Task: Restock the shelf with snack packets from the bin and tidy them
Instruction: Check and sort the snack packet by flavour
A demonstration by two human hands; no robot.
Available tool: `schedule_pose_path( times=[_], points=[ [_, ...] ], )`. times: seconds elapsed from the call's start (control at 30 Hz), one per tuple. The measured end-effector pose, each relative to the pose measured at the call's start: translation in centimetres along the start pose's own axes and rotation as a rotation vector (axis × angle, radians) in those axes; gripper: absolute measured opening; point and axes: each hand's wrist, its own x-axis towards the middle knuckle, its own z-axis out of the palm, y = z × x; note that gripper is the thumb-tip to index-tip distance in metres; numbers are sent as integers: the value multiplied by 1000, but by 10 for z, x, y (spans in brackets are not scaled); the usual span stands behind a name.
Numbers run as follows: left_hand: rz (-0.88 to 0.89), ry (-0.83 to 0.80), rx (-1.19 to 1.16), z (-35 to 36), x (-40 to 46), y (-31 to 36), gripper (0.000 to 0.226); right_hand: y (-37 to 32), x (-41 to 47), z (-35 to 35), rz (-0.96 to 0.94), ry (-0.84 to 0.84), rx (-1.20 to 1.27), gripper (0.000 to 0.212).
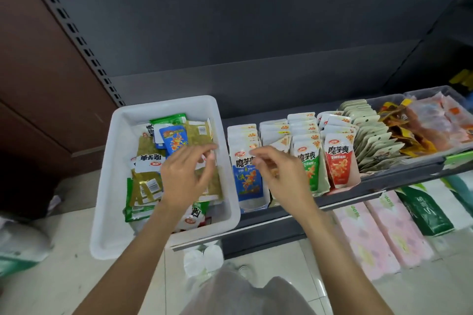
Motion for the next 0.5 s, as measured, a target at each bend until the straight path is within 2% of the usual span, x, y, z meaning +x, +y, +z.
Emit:
schedule_pose_path(
  times=[0.17,0.27,0.4,0.5],
  points=[
    [-319,-405,340,-36,-37,-51,16,-16,19,72,-93,-346,-61,21],
    [-453,-504,345,-42,-54,-67,23,-13,36,119,-49,-484,-255,30],
    [-514,-596,333,-38,-63,-74,36,-14,58,172,29,-525,-482,56],
    [-517,-769,444,-34,-64,-74,49,-12,75,192,87,-572,-593,75]
  ],
)
